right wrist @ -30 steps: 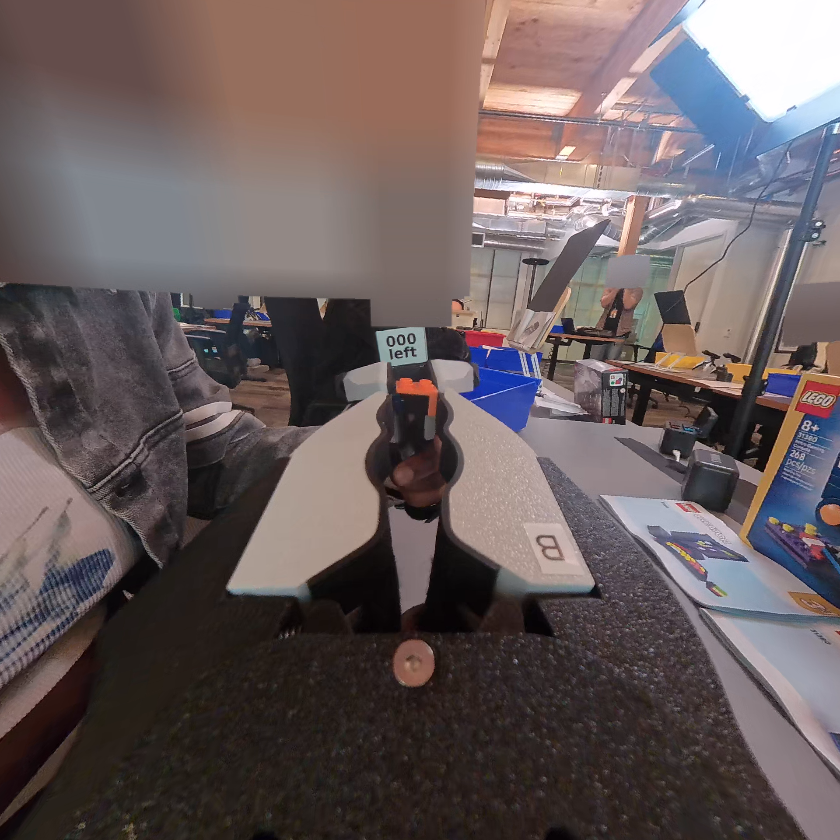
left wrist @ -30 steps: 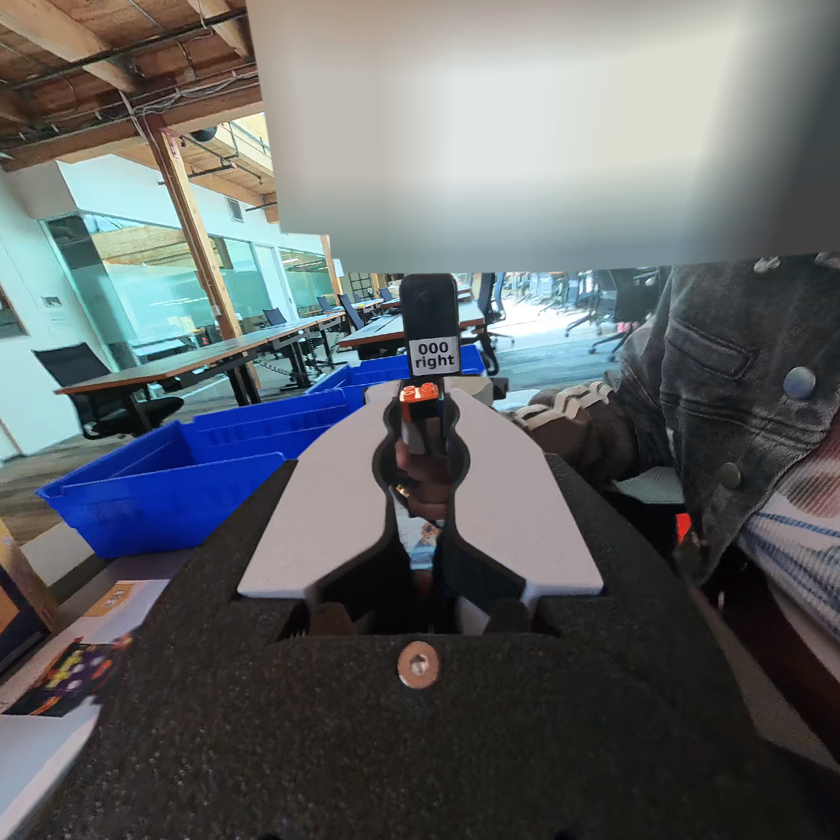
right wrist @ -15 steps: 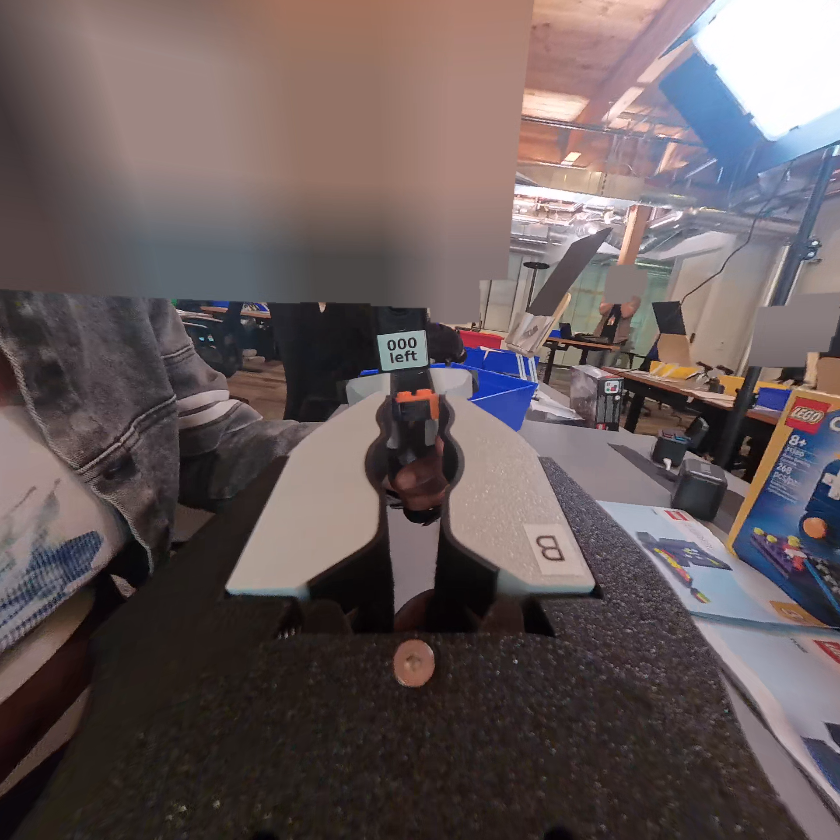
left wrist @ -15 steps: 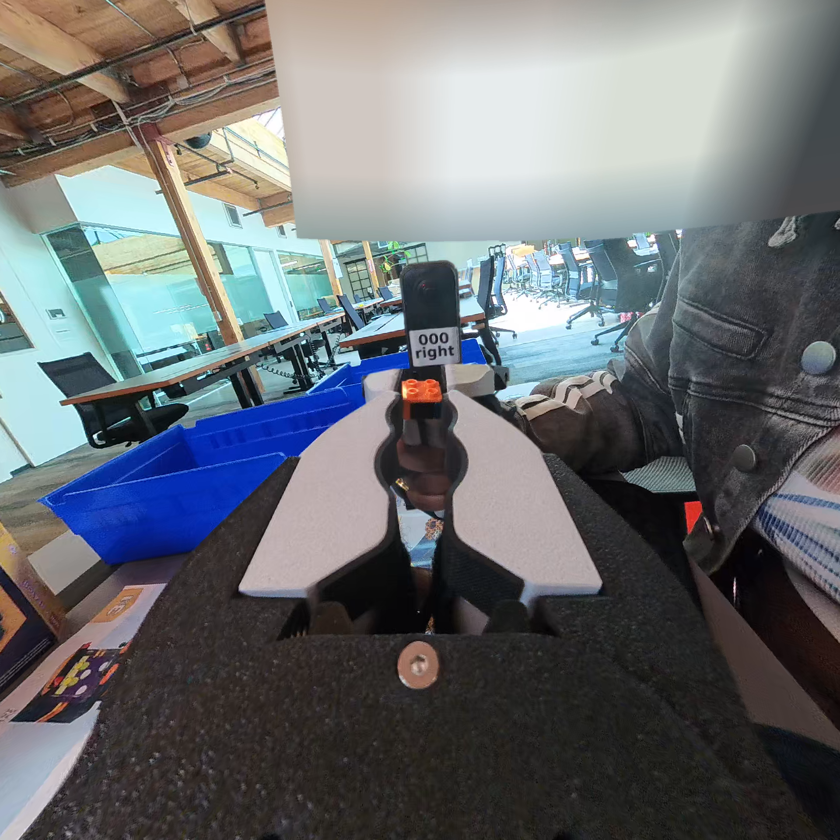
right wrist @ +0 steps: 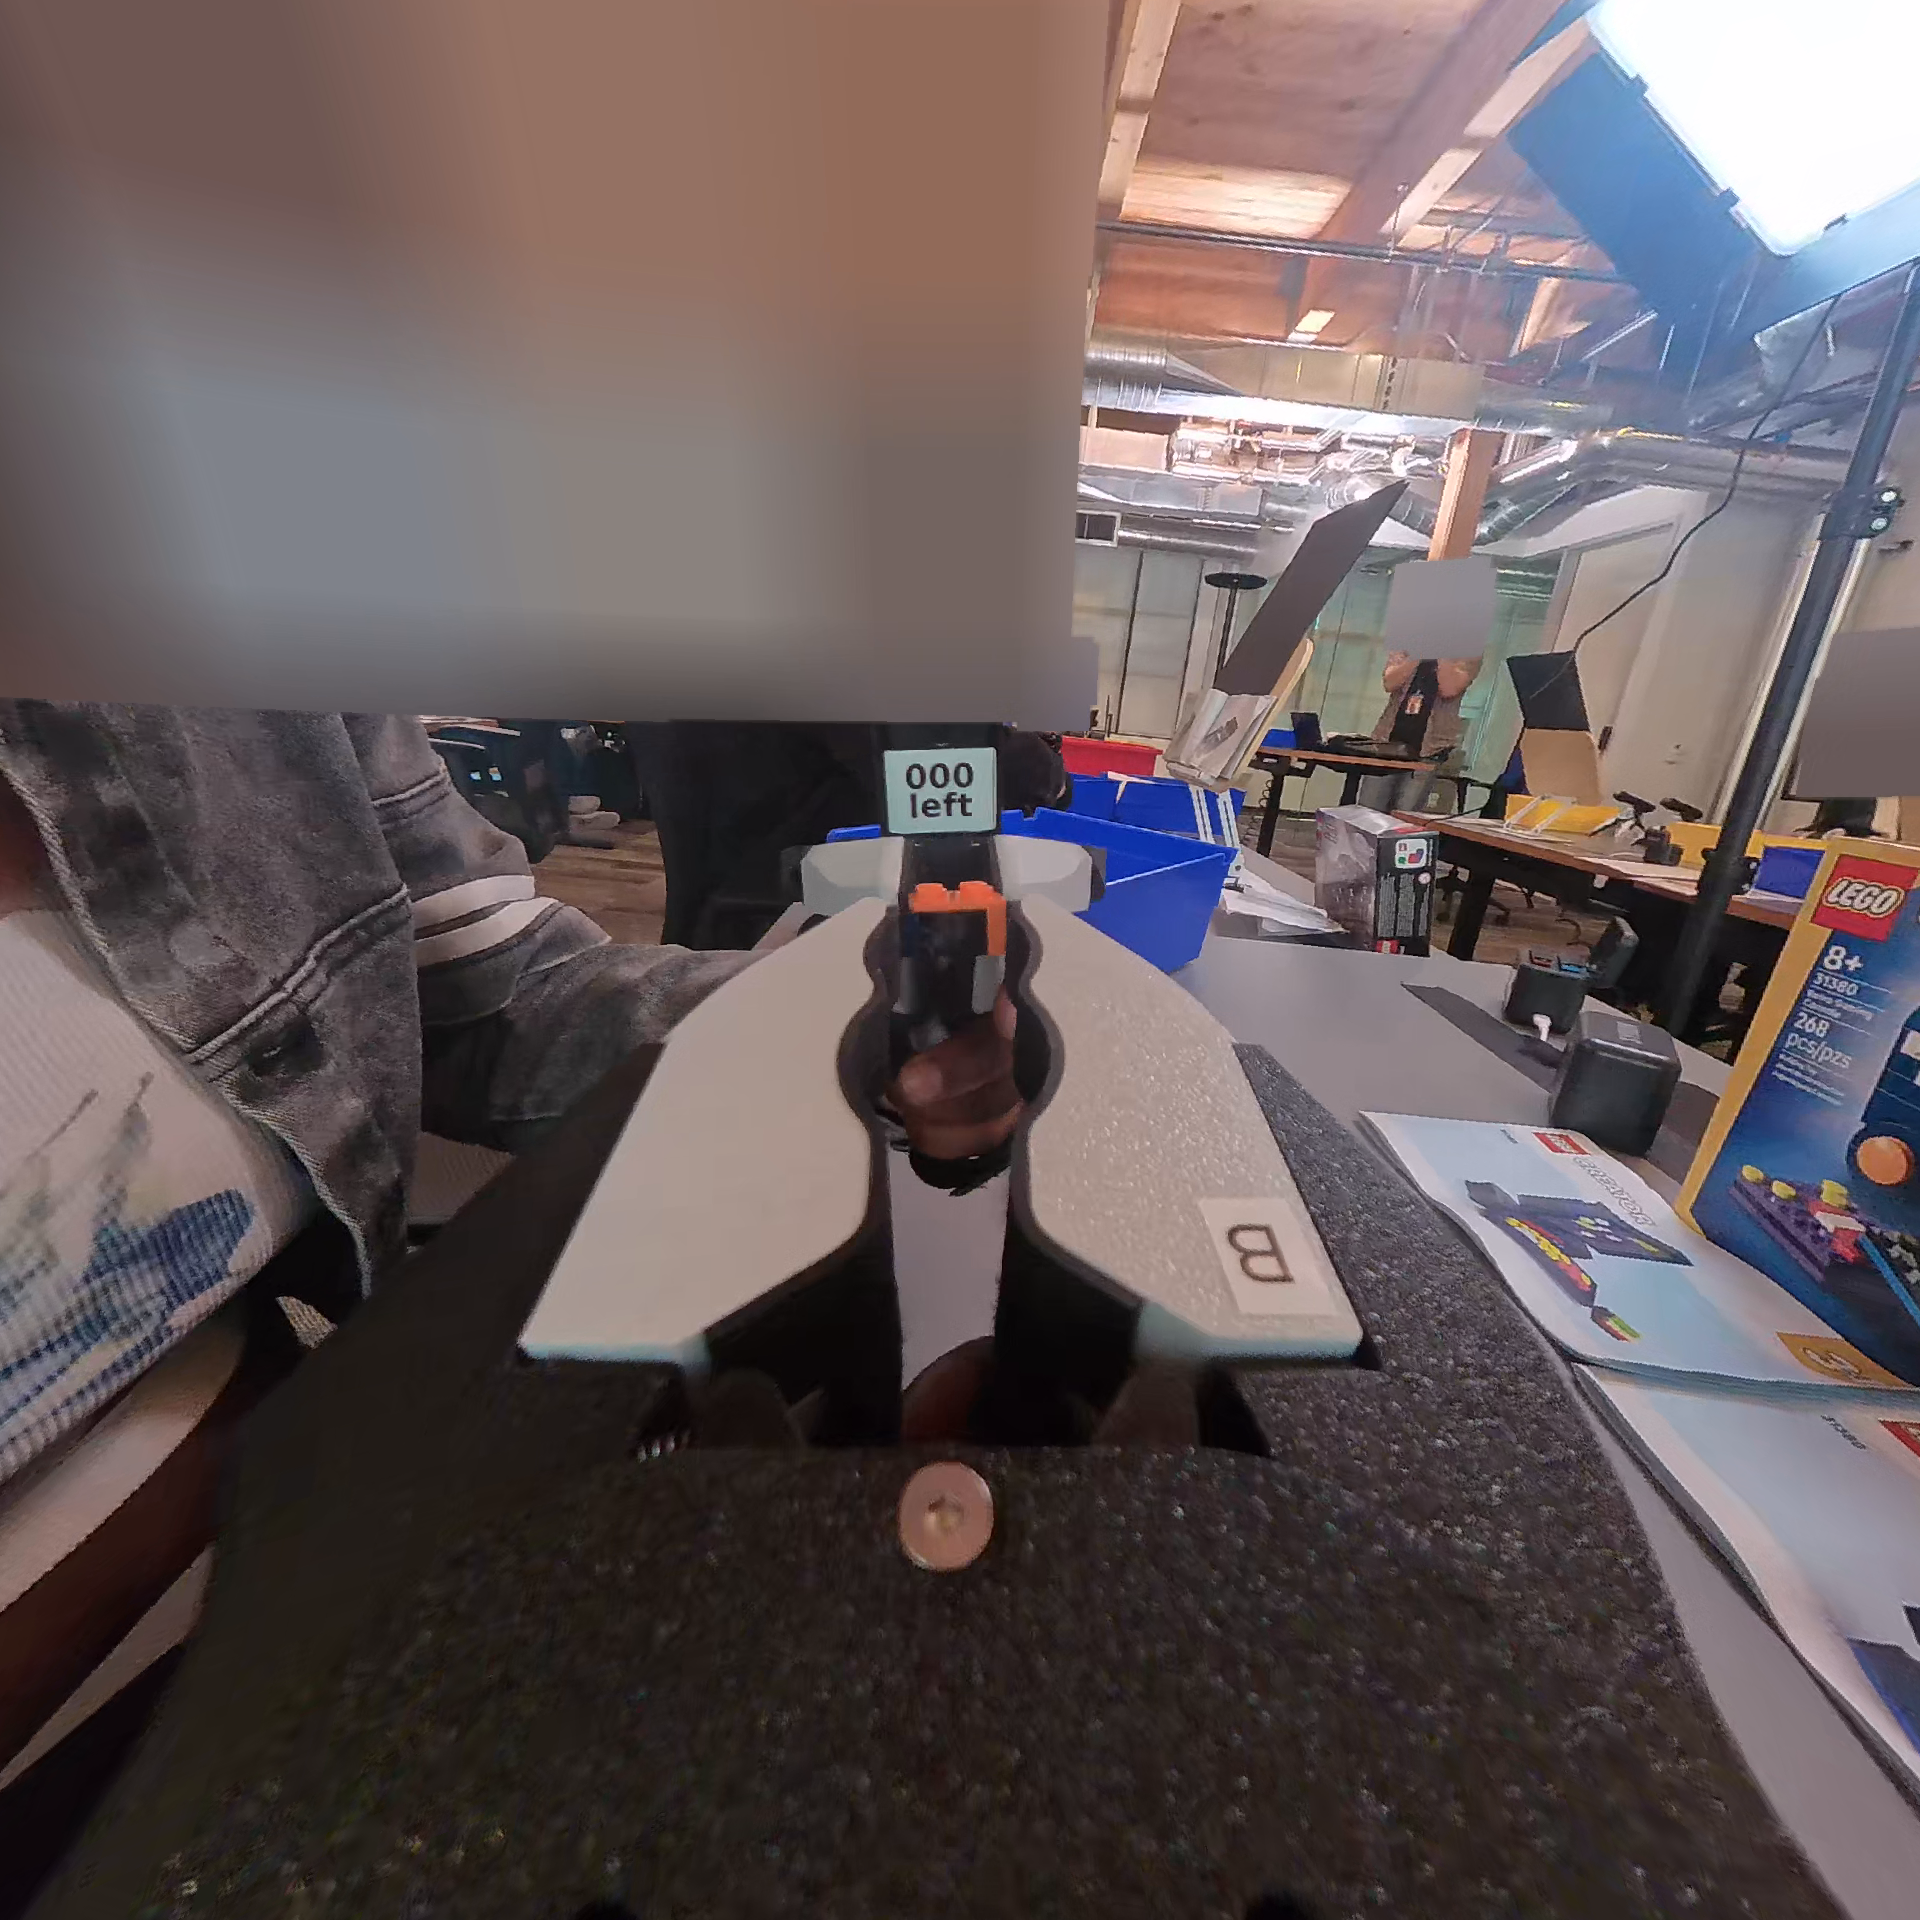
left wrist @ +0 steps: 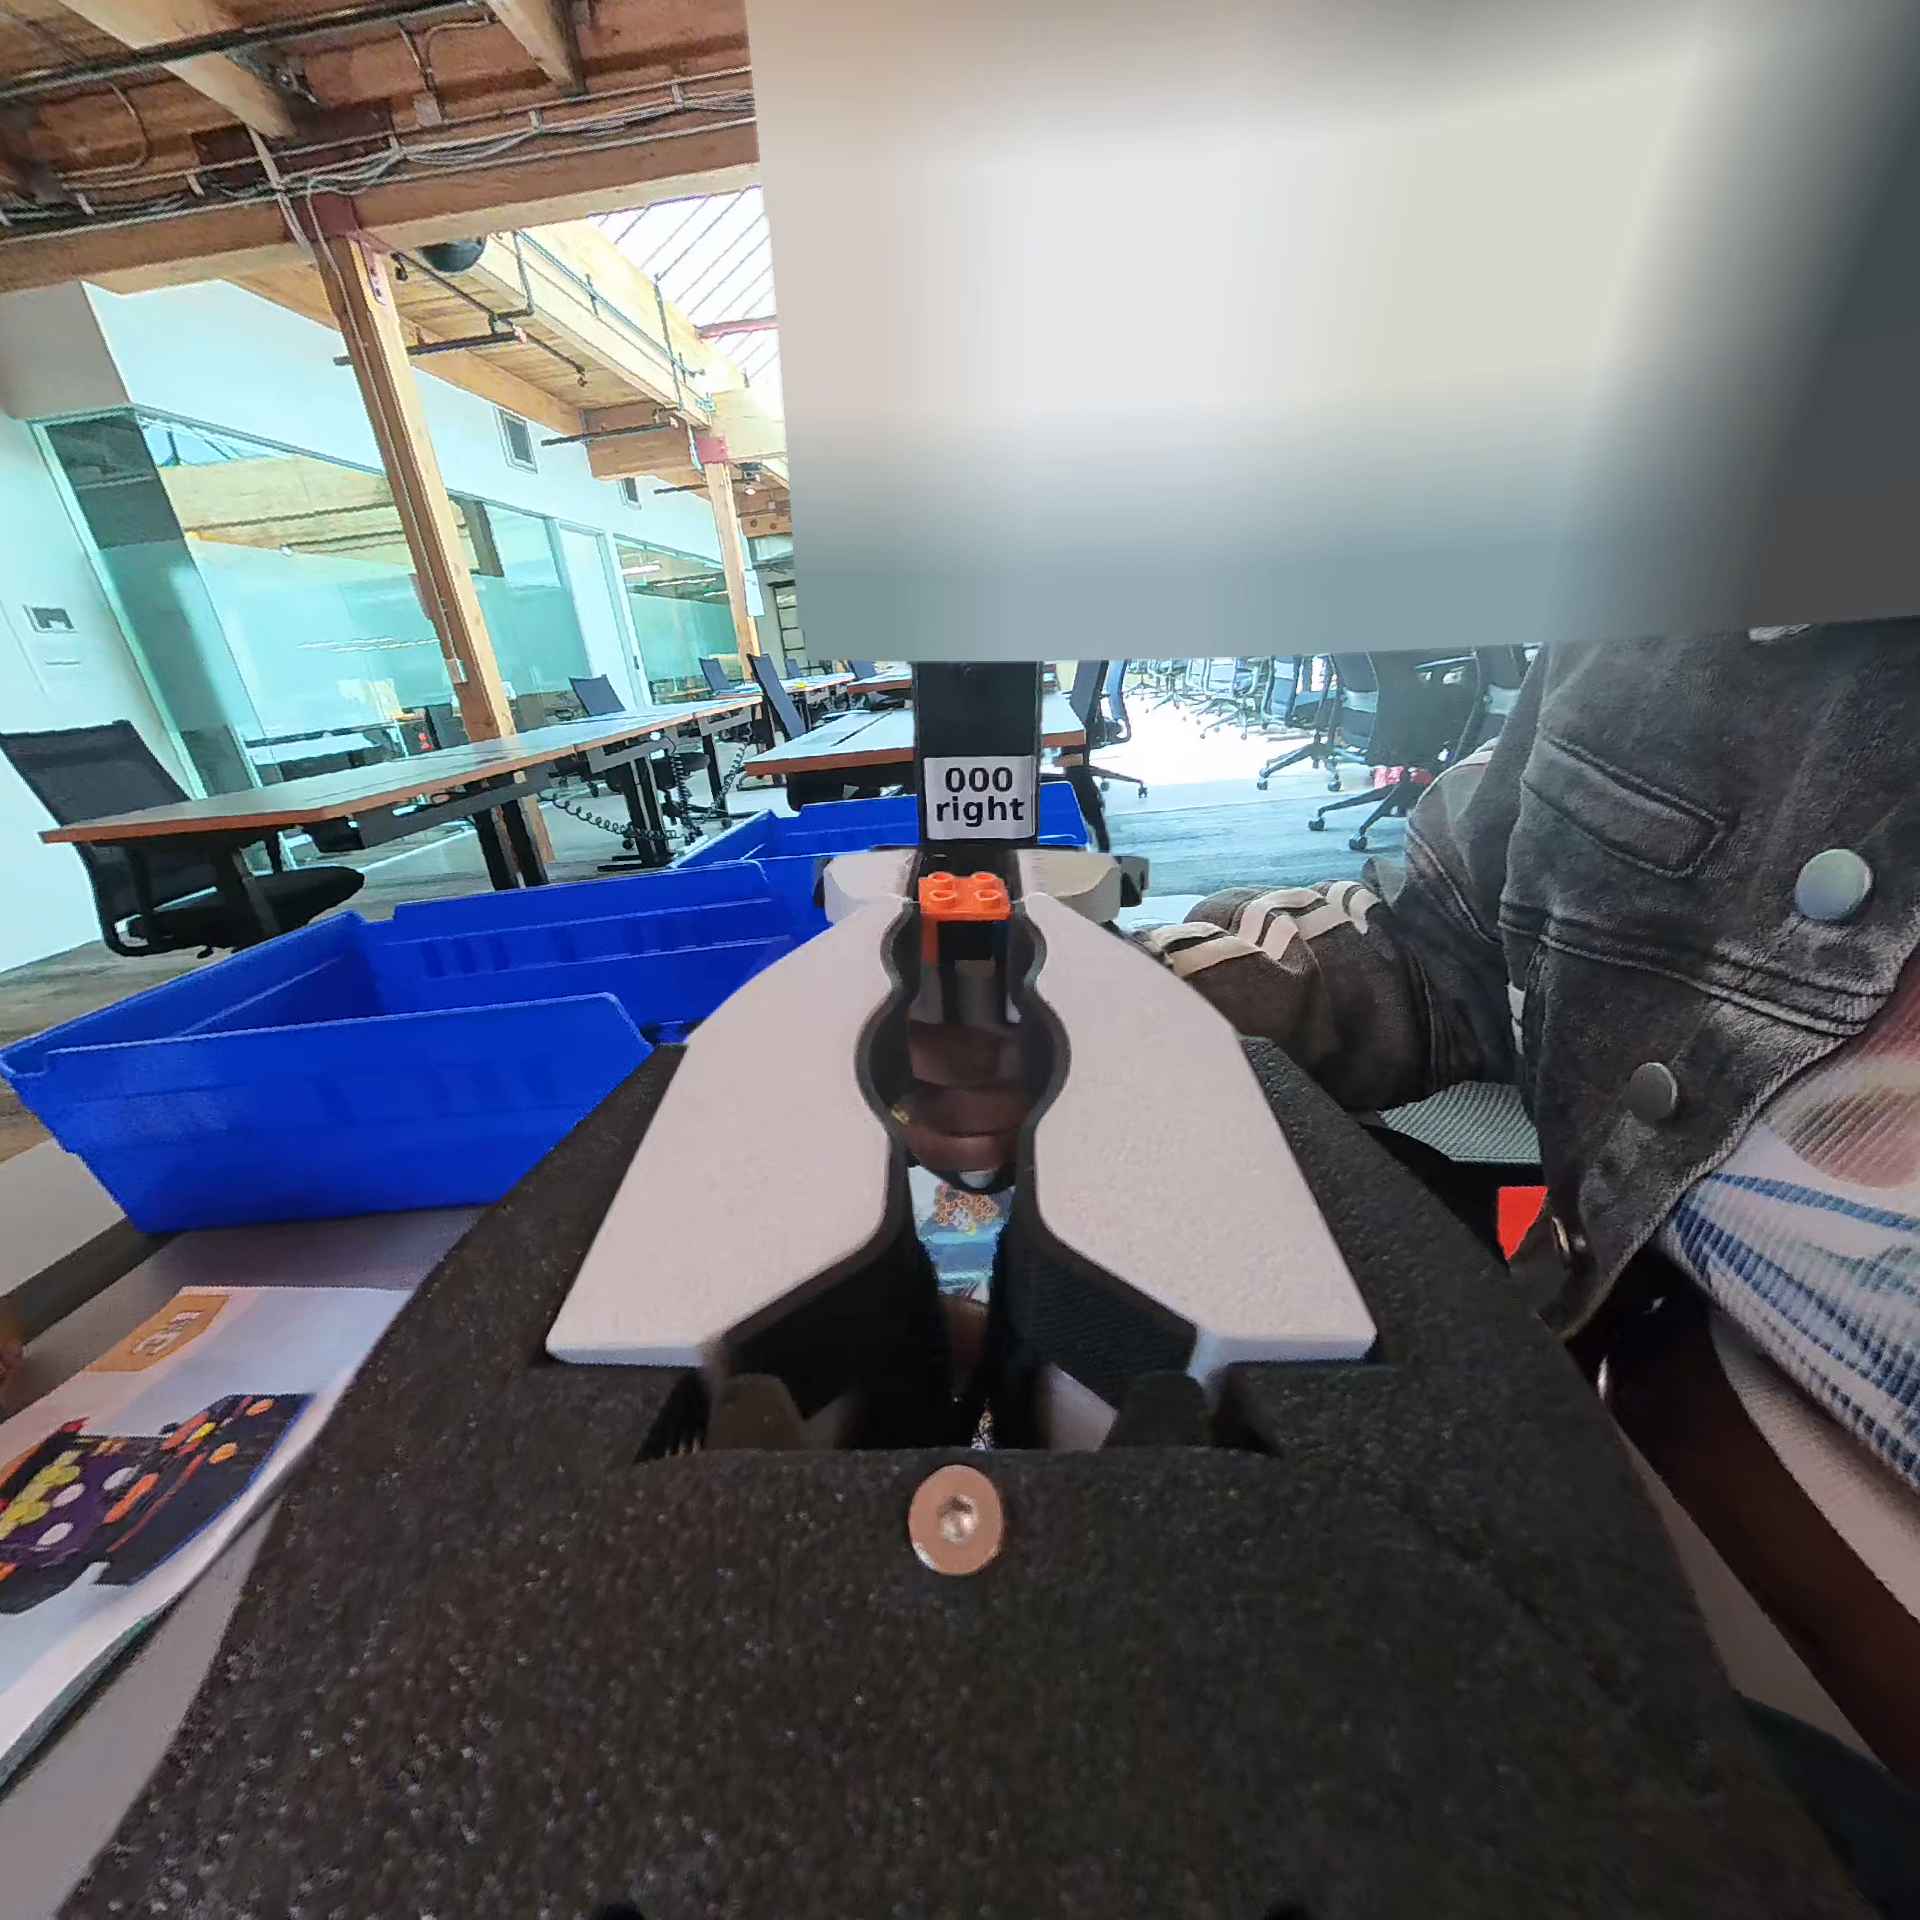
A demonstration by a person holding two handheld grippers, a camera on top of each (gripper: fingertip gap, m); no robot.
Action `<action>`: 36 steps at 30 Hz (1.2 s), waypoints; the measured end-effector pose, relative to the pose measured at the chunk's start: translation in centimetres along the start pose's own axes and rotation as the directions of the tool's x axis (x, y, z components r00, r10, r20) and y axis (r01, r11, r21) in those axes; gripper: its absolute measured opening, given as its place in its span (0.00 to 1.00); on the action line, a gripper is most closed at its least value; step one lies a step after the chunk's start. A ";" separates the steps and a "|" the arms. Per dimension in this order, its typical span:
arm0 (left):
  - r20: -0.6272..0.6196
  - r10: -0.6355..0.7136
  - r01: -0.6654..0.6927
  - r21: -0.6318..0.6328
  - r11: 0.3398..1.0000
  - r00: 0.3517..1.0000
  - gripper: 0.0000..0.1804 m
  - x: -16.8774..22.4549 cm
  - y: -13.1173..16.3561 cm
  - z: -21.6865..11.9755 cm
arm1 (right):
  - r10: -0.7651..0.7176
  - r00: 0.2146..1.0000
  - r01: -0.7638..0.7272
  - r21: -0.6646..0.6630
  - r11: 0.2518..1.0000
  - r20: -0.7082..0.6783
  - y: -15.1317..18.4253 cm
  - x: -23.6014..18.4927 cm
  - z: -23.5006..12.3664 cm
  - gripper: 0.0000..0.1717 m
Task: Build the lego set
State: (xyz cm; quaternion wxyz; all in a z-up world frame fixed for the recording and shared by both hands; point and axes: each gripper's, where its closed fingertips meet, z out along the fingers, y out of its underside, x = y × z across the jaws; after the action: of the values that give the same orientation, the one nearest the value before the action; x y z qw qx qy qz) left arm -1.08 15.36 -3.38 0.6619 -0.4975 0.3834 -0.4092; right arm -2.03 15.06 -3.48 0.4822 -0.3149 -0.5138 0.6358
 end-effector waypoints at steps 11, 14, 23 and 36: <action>-0.017 0.029 -0.029 -0.013 1.000 0.999 0.08 0.4 0.3 0.2 | 0.060 0.997 -0.061 0.004 0.998 0.039 0.1 -0.2 -0.3 0.09; -0.011 0.046 -0.047 -0.031 0.998 0.999 0.08 0.4 0.4 0.1 | 0.082 0.995 -0.083 0.018 0.996 0.052 0.2 -0.3 -0.3 0.09; 0.010 -0.031 0.032 -0.017 0.999 0.999 0.12 -1.4 1.6 -0.5 | 0.063 0.997 -0.065 -0.051 0.997 -0.041 1.6 1.2 -0.3 0.09; 0.452 0.141 -0.154 -0.009 0.988 0.881 0.19 -1.6 -6.7 -7.5 | 0.033 0.995 -0.035 -0.017 0.999 -0.095 0.7 1.6 -0.9 0.09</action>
State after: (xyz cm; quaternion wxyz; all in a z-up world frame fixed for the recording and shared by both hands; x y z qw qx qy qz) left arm -9.66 13.12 1.72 0.7685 -0.5393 0.2506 -0.2362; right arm -1.97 16.84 -4.24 0.4922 -0.3577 -0.4908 0.6237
